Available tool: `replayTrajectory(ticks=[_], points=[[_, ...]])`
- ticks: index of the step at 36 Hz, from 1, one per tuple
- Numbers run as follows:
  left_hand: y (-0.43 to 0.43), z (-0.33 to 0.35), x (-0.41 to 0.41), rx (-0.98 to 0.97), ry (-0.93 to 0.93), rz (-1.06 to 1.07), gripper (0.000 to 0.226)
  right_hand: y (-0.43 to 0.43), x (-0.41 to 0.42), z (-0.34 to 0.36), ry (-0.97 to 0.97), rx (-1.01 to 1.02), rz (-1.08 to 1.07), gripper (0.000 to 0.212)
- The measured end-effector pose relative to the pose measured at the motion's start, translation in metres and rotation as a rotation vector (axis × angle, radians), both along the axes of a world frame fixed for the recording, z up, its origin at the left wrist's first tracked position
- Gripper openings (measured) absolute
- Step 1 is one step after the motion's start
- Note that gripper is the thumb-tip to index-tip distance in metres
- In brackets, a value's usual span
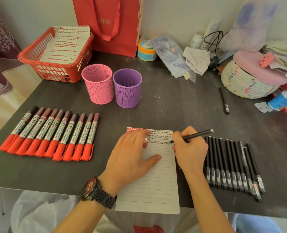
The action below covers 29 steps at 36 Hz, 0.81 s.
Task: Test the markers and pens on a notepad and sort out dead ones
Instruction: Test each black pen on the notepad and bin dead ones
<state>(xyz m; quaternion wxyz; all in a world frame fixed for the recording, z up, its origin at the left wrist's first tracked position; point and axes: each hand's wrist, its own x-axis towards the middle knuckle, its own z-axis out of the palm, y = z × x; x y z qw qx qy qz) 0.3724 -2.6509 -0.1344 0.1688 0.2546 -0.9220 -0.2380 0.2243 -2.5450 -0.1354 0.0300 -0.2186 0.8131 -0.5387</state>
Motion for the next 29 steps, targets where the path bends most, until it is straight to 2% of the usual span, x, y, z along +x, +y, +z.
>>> replayTrajectory(ticks=[9,13,15,20,29], points=[[0.001,0.002,0.001,0.015,0.007,-0.012,0.059,0.000,0.001,0.004,-0.043,-0.045,-0.017,0.031],[0.003,0.004,0.002,0.026,0.055,-0.038,0.035,0.004,0.005,0.014,-0.119,-0.193,-0.048,0.033],[0.004,0.005,0.002,0.024,0.100,-0.047,0.029,0.008,0.009,0.020,-0.170,-0.241,-0.004,0.031],[0.002,0.004,0.001,-0.043,0.137,-0.018,0.035,0.019,0.023,0.037,-0.413,-0.431,0.255,0.025],[0.003,0.003,0.000,-0.219,0.153,-0.033,0.033,0.023,0.035,0.042,-0.337,-0.353,0.309,0.021]])
